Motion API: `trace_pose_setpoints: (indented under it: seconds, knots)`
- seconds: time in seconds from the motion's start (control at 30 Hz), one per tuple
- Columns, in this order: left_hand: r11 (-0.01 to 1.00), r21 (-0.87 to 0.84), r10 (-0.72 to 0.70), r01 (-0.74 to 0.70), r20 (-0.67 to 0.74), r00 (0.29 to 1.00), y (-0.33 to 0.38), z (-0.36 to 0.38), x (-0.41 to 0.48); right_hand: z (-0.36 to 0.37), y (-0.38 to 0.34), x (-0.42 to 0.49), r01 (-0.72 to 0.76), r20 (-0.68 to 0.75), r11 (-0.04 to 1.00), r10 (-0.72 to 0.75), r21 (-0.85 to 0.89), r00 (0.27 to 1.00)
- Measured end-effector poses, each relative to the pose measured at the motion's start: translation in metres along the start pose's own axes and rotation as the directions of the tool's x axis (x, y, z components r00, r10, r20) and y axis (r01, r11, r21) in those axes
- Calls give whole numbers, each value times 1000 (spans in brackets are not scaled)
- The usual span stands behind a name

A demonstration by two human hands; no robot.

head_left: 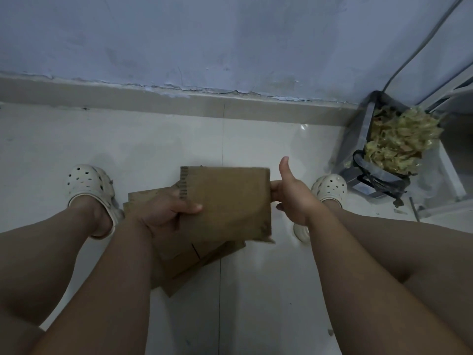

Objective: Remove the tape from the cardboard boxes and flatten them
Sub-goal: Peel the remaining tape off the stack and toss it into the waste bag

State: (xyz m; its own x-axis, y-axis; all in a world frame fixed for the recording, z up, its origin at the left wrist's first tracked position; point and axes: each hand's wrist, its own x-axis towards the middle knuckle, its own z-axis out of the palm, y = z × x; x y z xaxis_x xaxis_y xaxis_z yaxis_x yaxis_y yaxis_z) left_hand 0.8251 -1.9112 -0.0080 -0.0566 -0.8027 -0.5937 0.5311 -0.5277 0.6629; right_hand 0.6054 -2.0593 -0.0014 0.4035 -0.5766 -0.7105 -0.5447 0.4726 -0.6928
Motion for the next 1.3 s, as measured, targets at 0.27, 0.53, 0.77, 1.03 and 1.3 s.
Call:
trace_pose_setpoints:
  seconds: [0.27, 0.53, 0.77, 1.03, 1.3]
  knots:
    - [920, 382, -113, 82, 61, 992, -2, 3, 3, 7, 10, -4, -296, 222, 947, 264, 126, 939]
    - [971, 179, -177, 158, 97, 979, -5, 13, 2, 22, 21, -1, -333, 123, 912, 311, 239, 942]
    - [925, 368, -24, 94, -190, 982, -9, 19, 14, 23, 26, -4, -374, 129, 829, 353, 415, 927]
    - [937, 343, 22, 61, -233, 972, -4, 13, 16, 16, 22, 0, -307, -100, 886, 361, 348, 927]
    - [975, 219, 24, 35, -261, 965, -10, 10, 24, 21, 18, 1, -149, -82, 958, 173, 245, 981]
